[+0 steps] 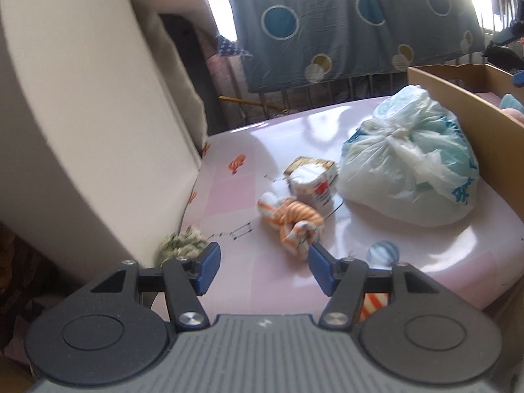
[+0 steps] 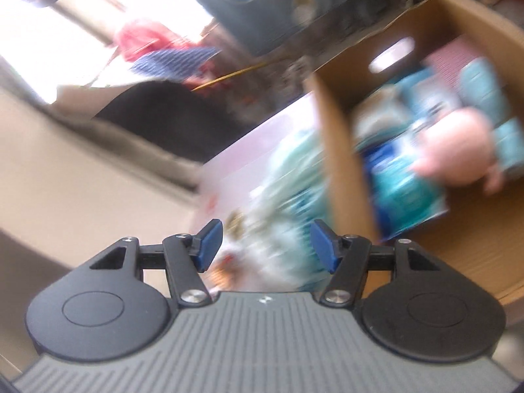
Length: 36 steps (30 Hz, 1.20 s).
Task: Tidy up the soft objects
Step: 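Move the right tool to the white yogurt cup and grasp it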
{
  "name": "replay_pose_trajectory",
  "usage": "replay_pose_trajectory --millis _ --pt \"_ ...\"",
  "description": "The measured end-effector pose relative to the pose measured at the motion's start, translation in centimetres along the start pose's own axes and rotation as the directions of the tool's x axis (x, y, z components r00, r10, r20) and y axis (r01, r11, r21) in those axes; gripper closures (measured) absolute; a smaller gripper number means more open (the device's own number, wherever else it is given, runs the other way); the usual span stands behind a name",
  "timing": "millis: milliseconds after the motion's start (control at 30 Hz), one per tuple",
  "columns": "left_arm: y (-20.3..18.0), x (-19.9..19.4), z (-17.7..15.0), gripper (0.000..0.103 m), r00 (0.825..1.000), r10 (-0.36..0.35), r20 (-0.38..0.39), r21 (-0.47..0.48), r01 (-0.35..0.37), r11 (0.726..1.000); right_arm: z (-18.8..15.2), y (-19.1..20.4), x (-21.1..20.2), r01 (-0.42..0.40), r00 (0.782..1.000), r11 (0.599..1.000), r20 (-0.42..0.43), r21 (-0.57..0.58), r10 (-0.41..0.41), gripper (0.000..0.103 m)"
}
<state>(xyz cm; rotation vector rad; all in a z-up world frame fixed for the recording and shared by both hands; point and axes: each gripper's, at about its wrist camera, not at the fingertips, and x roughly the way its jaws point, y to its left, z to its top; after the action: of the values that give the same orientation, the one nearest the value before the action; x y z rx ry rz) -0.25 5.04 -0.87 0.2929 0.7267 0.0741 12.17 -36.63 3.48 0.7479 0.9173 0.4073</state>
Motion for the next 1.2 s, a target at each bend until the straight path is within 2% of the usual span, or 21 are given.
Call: replay_pose_trajectory --millis 267,367,633,733,833,933,1133,1200 --pt "1.8 -0.7 -1.9 0.041 0.999 0.031 -0.027 -0.036 -0.032 0.999 -3.6 4.6 7.0 -0.095 0.987 0.995 -0.133 -0.02 0.091 0.044" --pt "2.4 -0.5 -2.4 0.041 0.998 0.043 -0.039 -0.045 -0.045 0.998 -4.8 6.1 9.0 -0.106 0.98 0.994 -0.175 -0.03 0.099 0.044" --pt "4.5 0.5 -3.9 0.041 0.995 0.079 -0.058 -0.096 -0.085 0.992 -6.2 10.1 15.2 -0.083 0.964 0.982 -0.262 -0.17 0.036 0.044" --pt "5.9 1.1 -4.6 0.041 0.991 0.099 -0.084 -0.125 -0.109 0.986 -5.7 11.5 18.3 -0.041 0.961 0.967 -0.274 -0.25 -0.03 0.044" --pt "7.4 1.6 -5.3 0.041 0.986 0.127 -0.108 -0.153 -0.142 0.978 -5.2 13.0 21.2 0.045 0.96 0.927 -0.24 -0.372 -0.143 0.044" --pt "8.8 2.0 -5.8 0.041 0.981 0.146 -0.13 -0.184 -0.169 0.968 -5.0 13.9 24.2 0.1 0.949 0.879 -0.221 -0.466 -0.226 0.044" --pt "10.4 2.6 -6.6 0.041 0.974 0.16 -0.16 -0.217 -0.193 0.957 -6.5 15.5 29.2 0.172 0.926 0.757 -0.159 -0.63 -0.343 0.044" --pt "10.5 2.6 -6.7 0.041 0.973 0.159 -0.165 -0.221 -0.193 0.956 -7.2 15.5 30.6 0.188 0.916 0.733 -0.153 -0.653 -0.371 0.044"
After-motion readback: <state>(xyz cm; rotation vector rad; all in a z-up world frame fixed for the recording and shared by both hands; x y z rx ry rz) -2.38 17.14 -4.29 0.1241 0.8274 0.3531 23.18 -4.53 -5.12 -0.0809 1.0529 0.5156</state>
